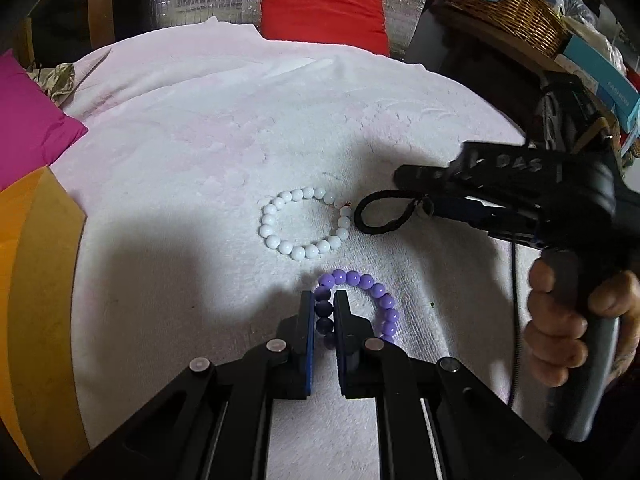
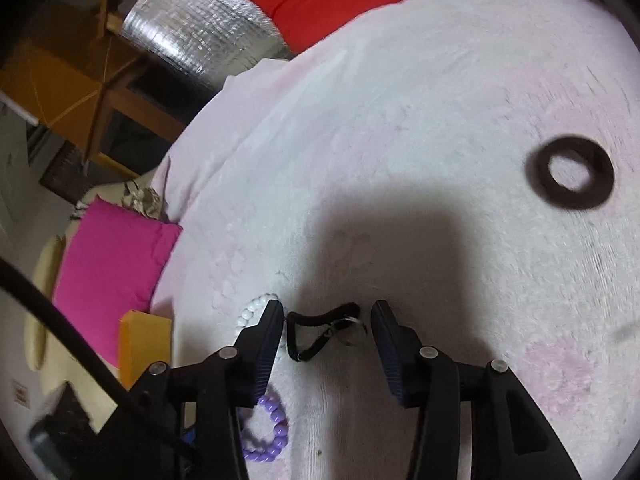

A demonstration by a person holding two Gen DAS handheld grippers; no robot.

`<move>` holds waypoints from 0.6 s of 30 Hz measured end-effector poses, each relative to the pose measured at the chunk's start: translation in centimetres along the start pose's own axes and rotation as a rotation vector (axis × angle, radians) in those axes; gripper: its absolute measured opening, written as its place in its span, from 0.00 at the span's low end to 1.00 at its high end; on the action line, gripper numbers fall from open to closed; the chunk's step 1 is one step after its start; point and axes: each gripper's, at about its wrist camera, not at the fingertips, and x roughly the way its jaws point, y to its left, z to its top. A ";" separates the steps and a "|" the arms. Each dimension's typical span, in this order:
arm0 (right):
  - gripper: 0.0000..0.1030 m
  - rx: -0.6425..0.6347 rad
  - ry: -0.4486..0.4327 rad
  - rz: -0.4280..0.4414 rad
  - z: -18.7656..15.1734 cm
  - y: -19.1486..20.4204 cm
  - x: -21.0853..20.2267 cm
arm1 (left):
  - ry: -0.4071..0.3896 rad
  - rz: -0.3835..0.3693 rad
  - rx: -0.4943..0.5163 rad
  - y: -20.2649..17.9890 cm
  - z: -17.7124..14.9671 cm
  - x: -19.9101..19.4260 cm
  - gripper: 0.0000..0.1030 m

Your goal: Organize jewelry

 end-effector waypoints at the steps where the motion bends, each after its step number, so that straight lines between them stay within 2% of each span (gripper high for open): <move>1: 0.49 -0.030 -0.008 -0.025 -0.1 0.6 0.2 | -0.003 0.003 -0.001 0.2 0.0 -0.1 0.09; 2: 0.49 -0.053 -0.011 -0.044 -0.2 0.9 0.3 | -0.003 0.007 -0.002 0.3 -0.1 -0.2 0.09; 3: 0.43 -0.088 -0.016 -0.075 -0.5 1.4 0.4 | -0.002 0.010 -0.004 0.4 -0.1 -0.2 0.09; 4: 0.33 -0.131 -0.025 -0.114 -0.7 1.9 0.6 | -0.001 0.014 -0.006 0.5 -0.1 -0.1 0.09; 6: 0.23 -0.215 -0.033 -0.190 -1.1 2.9 0.9 | 0.002 0.021 -0.008 0.5 0.0 0.2 0.09; 9: 0.16 -0.237 -0.043 -0.208 -1.1 2.8 0.8 | 0.005 0.032 -0.007 0.5 0.1 0.5 0.09; 13: 0.15 -0.178 -0.053 -0.185 -0.3 1.3 -0.2 | 0.029 0.051 -0.010 0.6 0.1 1.1 0.14; 16: 0.15 -0.152 -0.068 -0.178 0.2 0.3 -1.5 | 0.045 0.028 0.017 0.3 -0.2 1.3 0.23; 18: 0.15 -0.147 -0.075 -0.179 0.5 0.1 -2.1 | 0.049 0.017 0.035 0.1 -0.3 1.1 0.37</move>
